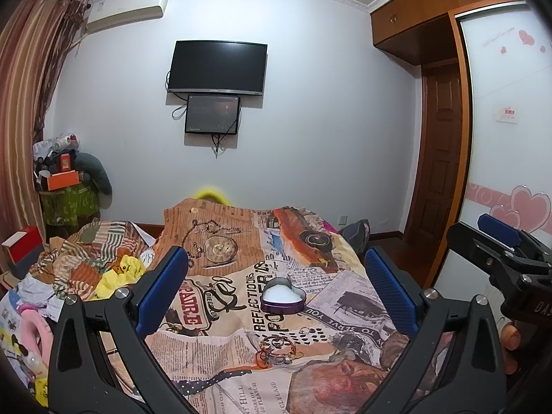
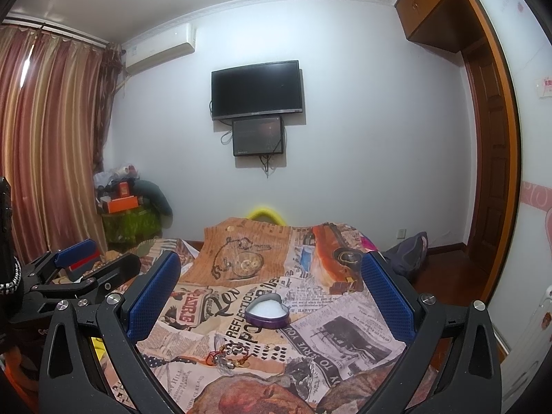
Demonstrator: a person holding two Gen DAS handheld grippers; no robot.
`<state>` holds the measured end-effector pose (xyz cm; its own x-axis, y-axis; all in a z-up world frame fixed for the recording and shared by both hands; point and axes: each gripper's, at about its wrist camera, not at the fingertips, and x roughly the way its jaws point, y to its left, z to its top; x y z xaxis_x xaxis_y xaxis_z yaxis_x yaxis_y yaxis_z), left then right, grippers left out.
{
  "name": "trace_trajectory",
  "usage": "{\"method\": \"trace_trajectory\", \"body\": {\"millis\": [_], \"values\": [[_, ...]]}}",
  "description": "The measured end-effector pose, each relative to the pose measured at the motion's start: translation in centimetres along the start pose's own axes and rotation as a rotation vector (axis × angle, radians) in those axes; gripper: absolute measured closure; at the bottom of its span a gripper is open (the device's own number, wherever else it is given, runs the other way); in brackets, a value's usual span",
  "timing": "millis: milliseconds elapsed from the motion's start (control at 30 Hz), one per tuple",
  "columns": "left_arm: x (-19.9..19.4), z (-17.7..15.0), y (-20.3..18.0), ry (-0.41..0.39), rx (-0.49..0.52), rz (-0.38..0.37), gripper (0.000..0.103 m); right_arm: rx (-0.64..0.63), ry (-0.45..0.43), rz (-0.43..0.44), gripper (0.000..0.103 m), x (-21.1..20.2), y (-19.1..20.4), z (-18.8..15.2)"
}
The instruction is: Organize jewelry
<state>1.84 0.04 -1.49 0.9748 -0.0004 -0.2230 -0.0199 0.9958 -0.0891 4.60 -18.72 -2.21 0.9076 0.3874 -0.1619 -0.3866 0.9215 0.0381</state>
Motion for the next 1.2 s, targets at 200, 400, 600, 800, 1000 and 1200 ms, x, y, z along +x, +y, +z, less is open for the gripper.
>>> {"method": "trace_trajectory", "body": {"millis": [200, 400, 600, 800, 1000, 1200], "values": [[1.7, -0.6, 0.6, 0.035, -0.009, 0.023, 0.0, 0.007, 0.032, -0.001, 0.0, 1.1, -0.4, -0.5], [4.7, -1.8, 1.6, 0.11, -0.016, 0.059, 0.0, 0.017, 0.094, -0.013, 0.0, 3.1, -1.2, -1.5], [8.6, -3.7, 3.6, 0.227, -0.054, 0.096, 0.0, 0.02, 0.2, -0.048, 0.0, 6.3, -2.5, -3.5], [12.4, -6.2, 4.5, 0.333, -0.054, 0.099, 0.0, 0.027, 0.321, -0.07, 0.0, 9.6, -3.8, -5.7], [16.0, -8.7, 4.3, 0.437, -0.032, 0.076, 0.003, 0.024, 0.448, -0.065, 0.0, 13.0, -4.8, -8.1], [19.7, -10.8, 3.8, 0.541, -0.008, 0.019, 0.011, -0.013, 0.554, 0.013, 0.0, 16.2, -4.8, -10.4]]}}
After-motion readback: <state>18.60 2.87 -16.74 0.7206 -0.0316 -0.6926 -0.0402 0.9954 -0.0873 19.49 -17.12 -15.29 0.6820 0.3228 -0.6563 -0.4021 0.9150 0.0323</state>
